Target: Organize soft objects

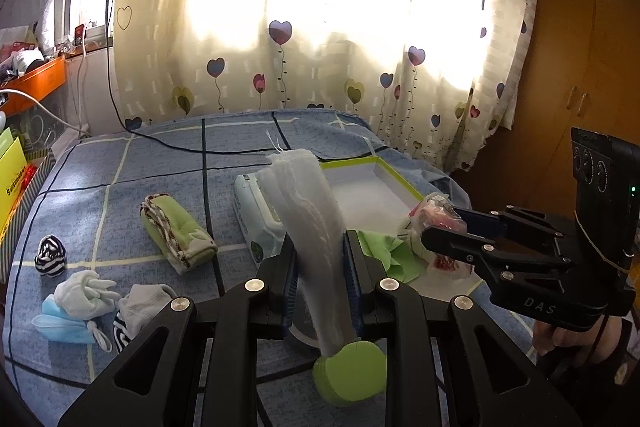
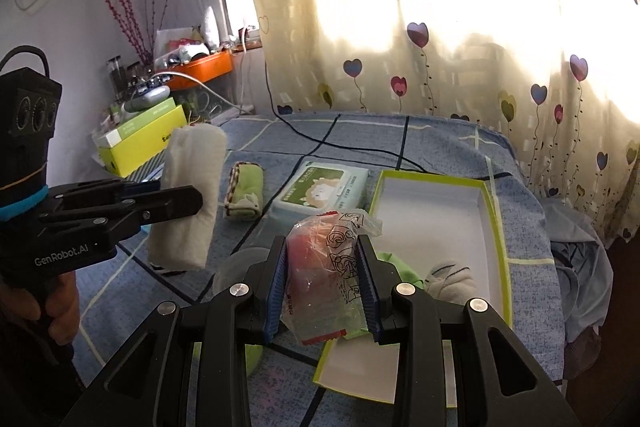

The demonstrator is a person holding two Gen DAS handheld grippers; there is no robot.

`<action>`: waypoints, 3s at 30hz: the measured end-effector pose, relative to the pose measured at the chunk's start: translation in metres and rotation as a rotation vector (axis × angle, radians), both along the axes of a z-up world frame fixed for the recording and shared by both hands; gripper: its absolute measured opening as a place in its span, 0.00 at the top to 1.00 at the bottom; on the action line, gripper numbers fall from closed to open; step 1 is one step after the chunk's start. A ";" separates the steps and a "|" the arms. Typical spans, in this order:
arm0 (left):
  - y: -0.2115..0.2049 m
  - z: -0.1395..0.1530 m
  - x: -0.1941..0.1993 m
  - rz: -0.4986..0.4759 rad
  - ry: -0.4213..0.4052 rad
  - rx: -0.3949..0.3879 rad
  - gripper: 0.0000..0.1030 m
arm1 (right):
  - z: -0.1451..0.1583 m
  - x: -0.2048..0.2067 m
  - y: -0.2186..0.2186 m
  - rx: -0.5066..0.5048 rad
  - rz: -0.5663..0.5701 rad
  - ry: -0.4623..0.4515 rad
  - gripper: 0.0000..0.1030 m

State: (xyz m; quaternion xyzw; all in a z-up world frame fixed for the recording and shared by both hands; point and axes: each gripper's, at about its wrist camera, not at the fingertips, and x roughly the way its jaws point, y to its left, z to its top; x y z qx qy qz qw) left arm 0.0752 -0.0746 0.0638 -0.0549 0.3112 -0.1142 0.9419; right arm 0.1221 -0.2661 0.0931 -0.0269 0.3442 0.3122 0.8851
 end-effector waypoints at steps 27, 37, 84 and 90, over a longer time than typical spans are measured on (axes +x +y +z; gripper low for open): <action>-0.086 -0.028 0.024 -0.250 0.153 -0.007 0.78 | -0.058 0.020 -0.070 -0.049 -0.159 0.146 0.69; -0.108 -0.043 0.044 -0.277 0.240 0.012 0.78 | -0.079 0.043 -0.069 -0.070 -0.148 0.187 0.69; -0.087 -0.030 0.053 -0.186 0.186 -0.028 0.54 | -0.048 0.021 -0.069 -0.024 -0.203 0.107 0.39; -0.071 -0.027 0.039 -0.169 0.171 -0.030 0.54 | -0.035 0.009 -0.058 -0.013 -0.193 0.079 0.35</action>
